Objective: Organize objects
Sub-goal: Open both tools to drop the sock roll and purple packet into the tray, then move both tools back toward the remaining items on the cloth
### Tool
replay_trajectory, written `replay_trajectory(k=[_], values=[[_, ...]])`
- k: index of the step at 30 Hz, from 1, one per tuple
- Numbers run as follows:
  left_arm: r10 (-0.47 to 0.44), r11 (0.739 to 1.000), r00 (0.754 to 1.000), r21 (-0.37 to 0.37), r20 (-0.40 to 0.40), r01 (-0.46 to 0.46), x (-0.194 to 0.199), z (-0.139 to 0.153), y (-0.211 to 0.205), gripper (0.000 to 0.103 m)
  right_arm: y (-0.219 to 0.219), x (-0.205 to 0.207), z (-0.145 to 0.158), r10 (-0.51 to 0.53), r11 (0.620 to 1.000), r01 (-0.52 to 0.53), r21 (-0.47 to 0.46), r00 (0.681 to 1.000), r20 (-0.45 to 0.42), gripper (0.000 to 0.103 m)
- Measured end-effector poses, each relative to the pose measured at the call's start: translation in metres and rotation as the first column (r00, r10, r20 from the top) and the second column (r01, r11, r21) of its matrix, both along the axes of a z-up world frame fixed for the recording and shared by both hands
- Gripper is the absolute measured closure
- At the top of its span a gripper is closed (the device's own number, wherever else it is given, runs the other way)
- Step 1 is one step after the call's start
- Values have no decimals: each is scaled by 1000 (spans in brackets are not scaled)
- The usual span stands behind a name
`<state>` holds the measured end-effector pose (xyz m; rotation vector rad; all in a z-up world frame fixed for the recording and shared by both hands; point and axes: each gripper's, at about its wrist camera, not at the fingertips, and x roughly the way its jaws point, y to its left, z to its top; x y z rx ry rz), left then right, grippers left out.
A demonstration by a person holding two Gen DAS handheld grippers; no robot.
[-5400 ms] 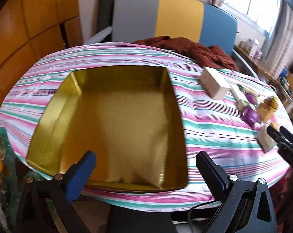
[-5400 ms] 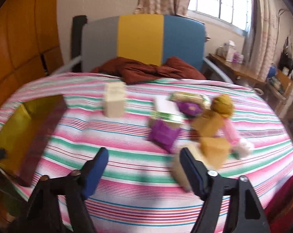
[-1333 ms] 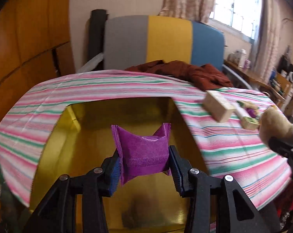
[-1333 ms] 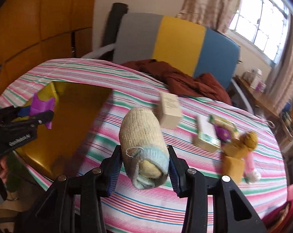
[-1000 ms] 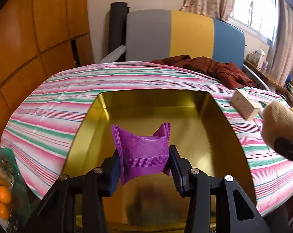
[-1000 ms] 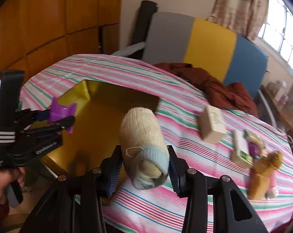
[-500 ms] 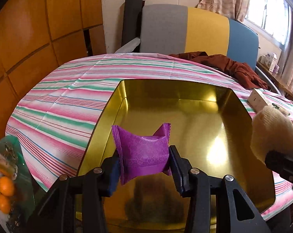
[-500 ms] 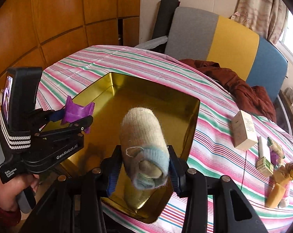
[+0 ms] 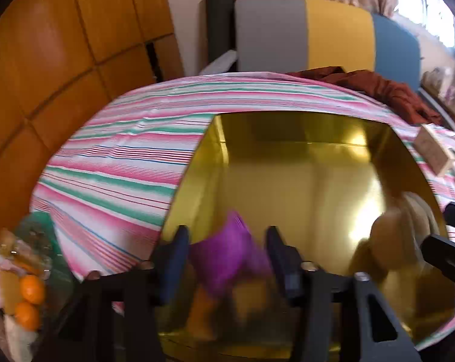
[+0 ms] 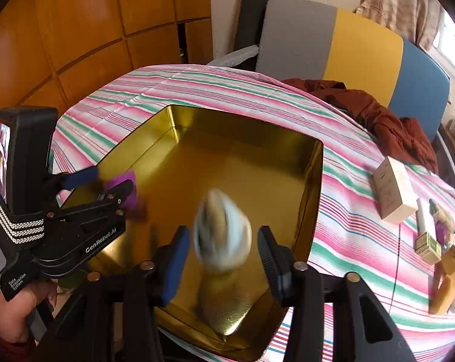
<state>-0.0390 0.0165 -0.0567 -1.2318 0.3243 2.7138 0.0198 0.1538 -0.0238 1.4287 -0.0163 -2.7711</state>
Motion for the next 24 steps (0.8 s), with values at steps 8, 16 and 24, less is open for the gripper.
replay_trajectory(k=[8, 16, 24], values=[[22, 996, 997, -82, -79, -29, 7, 14, 5, 14, 9, 5, 3, -49, 998, 48, -50, 999, -17, 51], [24, 993, 995, -113, -99, -35, 13, 25, 10, 9, 13, 13, 8, -59, 997, 56, -58, 997, -42, 51], [26, 989, 993, -143, -118, -43, 19, 30, 18, 4, 21, 19, 11, -74, 995, 70, -76, 996, -53, 51]])
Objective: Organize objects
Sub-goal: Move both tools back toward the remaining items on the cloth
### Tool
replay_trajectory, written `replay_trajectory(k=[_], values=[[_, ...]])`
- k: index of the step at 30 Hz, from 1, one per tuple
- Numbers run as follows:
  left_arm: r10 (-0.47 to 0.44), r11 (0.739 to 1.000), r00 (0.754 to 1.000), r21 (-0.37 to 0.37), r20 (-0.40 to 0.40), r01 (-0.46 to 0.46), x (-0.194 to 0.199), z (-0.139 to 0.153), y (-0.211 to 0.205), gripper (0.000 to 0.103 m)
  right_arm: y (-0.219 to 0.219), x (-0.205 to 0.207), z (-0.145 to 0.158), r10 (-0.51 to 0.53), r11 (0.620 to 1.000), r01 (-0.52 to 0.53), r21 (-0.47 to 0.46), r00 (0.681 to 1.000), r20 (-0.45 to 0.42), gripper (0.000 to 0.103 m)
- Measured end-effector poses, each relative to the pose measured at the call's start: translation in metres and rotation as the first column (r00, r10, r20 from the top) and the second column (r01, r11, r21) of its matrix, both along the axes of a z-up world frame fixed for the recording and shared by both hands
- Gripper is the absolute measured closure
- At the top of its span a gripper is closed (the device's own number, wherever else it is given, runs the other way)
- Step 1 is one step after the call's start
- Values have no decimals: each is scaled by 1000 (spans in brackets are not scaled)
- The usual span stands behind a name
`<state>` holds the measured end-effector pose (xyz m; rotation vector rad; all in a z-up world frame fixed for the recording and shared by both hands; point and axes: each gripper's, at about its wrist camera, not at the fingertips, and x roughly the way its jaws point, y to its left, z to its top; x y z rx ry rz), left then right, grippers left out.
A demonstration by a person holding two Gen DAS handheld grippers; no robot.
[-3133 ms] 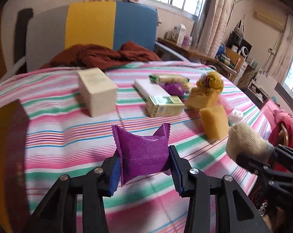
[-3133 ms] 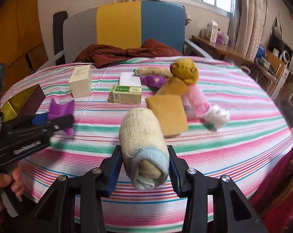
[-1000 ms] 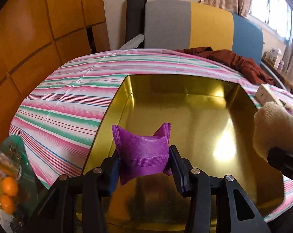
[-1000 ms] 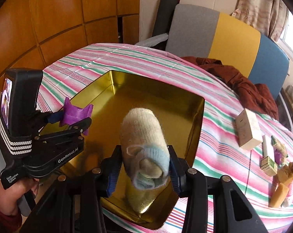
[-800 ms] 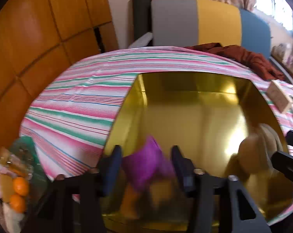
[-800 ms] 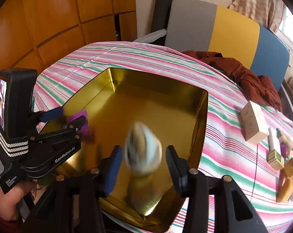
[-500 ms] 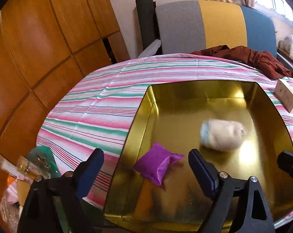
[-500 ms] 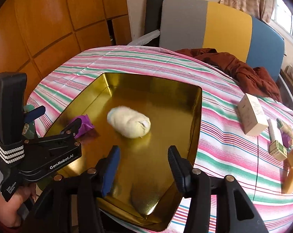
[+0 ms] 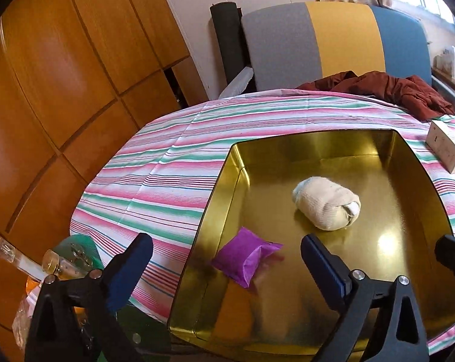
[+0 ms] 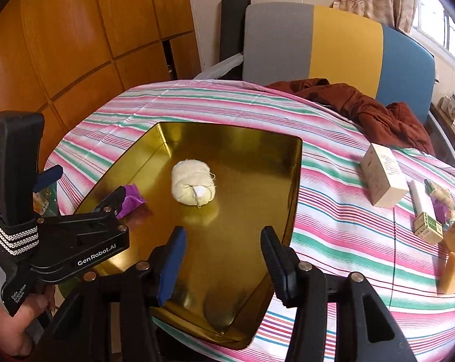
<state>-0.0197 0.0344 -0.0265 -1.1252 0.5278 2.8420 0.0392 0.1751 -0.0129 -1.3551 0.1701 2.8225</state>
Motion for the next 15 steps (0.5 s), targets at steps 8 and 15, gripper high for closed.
replay_trajectory(k=[8, 15], values=[[14, 999, 1000, -31, -12, -14, 6, 4, 8, 0, 17, 7, 5, -37, 998, 36, -43, 999, -16, 51], [1, 1000, 1000, 3, 10, -1, 11, 10, 15, 0, 39, 17, 8, -91, 994, 89, -59, 995, -39, 51]])
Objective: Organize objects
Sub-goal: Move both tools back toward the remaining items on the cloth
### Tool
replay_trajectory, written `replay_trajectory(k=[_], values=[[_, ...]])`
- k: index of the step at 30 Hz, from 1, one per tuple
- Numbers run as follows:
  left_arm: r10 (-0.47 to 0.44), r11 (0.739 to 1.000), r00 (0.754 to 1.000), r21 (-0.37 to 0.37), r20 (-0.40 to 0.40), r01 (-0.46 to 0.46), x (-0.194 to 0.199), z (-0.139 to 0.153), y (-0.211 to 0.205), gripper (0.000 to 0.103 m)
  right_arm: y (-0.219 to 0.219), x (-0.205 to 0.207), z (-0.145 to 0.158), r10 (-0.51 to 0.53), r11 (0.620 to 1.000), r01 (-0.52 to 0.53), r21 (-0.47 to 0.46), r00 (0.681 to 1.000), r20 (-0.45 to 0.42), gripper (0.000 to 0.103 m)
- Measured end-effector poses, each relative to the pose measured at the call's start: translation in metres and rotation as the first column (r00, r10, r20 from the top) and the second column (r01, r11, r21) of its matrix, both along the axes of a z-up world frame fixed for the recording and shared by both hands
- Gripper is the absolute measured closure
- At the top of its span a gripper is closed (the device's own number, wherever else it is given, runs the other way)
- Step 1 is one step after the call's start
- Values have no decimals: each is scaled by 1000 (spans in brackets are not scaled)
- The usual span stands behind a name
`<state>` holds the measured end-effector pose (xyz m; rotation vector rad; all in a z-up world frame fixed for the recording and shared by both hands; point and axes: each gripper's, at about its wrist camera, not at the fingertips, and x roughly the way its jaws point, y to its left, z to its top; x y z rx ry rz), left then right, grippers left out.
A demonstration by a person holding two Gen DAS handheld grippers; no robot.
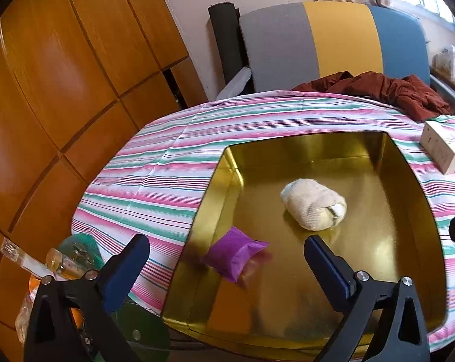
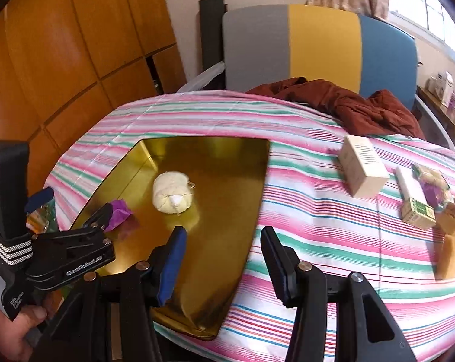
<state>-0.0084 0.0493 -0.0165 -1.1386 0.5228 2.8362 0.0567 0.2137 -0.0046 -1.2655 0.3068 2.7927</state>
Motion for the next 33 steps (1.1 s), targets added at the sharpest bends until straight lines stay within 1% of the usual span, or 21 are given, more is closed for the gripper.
replay_trajectory(k=[12, 18, 21, 23, 26, 30, 31, 33], values=[[-58, 998, 996, 33, 64, 56, 12, 5, 33, 0, 48, 21, -4, -100, 995, 100, -24, 995, -6, 52], [-114, 990, 989, 93, 98, 105, 24, 10, 54, 0, 81, 42, -8, -170, 985, 170, -12, 985, -29, 52], [-170, 979, 979, 134, 111, 154, 32, 10, 71, 0, 100, 54, -15, -198, 980, 198, 11, 980, -21, 52], [-217, 967, 968, 164, 130, 195, 38, 8, 86, 0, 114, 62, -22, -217, 976, 217, 27, 976, -10, 52], [-272, 953, 951, 177, 145, 246, 48, 5, 108, 0, 134, 74, -32, -244, 967, 242, 80, 970, 16, 52], [-335, 931, 929, 205, 156, 302, 61, 2, 132, 0, 159, 91, -40, -278, 955, 274, 116, 961, 15, 52], [-357, 921, 920, 223, 159, 319, 64, 1, 138, 0, 166, 96, -41, -279, 953, 277, 120, 960, 5, 52], [-380, 911, 911, 235, 163, 338, 68, -1, 147, 0, 179, 104, -44, -297, 943, 294, 158, 955, -3, 51]])
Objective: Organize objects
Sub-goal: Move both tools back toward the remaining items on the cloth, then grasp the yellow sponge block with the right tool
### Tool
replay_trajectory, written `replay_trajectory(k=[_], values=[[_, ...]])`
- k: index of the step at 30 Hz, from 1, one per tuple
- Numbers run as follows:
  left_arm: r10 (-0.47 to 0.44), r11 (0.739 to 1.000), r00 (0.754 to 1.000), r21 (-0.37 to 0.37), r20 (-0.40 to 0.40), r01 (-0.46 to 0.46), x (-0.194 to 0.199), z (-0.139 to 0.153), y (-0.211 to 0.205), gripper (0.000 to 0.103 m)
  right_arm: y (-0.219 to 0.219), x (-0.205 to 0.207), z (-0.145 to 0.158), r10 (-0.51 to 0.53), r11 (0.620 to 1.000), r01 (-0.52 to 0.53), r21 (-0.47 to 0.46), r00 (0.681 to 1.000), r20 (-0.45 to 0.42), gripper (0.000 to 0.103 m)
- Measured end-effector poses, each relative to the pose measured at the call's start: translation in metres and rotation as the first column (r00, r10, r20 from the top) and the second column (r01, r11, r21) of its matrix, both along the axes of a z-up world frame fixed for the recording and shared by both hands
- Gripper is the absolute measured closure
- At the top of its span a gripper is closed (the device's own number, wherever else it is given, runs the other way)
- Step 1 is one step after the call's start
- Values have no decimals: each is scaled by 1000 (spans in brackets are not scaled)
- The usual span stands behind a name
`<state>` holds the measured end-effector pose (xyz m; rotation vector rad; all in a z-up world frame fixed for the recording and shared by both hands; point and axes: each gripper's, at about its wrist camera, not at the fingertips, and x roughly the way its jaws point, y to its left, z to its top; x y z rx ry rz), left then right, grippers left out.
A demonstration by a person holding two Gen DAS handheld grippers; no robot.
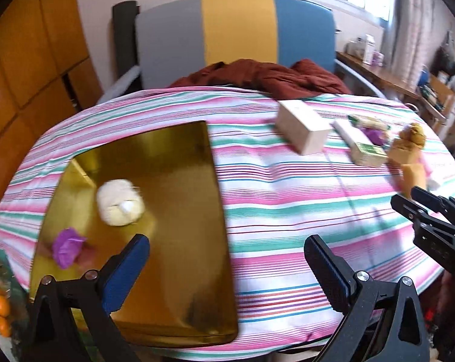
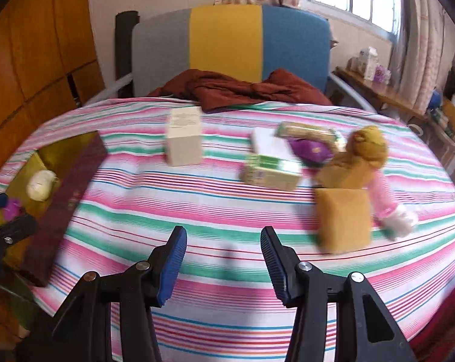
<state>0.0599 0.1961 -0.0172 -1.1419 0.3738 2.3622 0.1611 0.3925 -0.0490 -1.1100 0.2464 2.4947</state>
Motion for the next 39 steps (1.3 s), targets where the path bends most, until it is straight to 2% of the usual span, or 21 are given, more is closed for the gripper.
replay_trajectory(k=[5, 8, 14, 22, 24, 26, 31, 34, 39], values=[[-61, 997, 998, 42, 25, 60, 9, -4, 20, 0, 36, 22, -5, -60, 995, 62, 80, 998, -27, 26], [-86, 995, 995, 63, 42, 84, 13, -8, 30, 0, 62, 33, -9, -100, 988, 104, 115, 994, -45, 26], [-128, 990, 989, 62, 75, 123, 19, -17, 46, 0, 103, 29, -25, -161, 983, 163, 87, 987, -21, 26], [-185, 981, 979, 82, 87, 178, 25, -20, 62, 0, 122, 20, -37, -117, 992, 118, 42, 993, -36, 26], [-201, 976, 976, 97, 80, 193, 25, -18, 68, 0, 123, 18, -40, -111, 993, 113, 37, 992, -52, 30], [-212, 974, 974, 96, 77, 204, 24, -19, 75, 0, 124, 18, -43, -99, 995, 100, 3, 992, -73, 48], [-257, 962, 964, 115, 61, 249, 18, -19, 100, 0, 119, 23, -47, -114, 993, 117, 15, 986, -119, 49], [-280, 954, 959, 122, 36, 274, 13, -19, 120, 0, 123, 29, -48, -138, 990, 137, -21, 978, -158, 49], [-331, 936, 944, 132, 13, 327, 2, -26, 160, 0, 123, 32, -49, -137, 991, 134, -29, 973, -185, 49]])
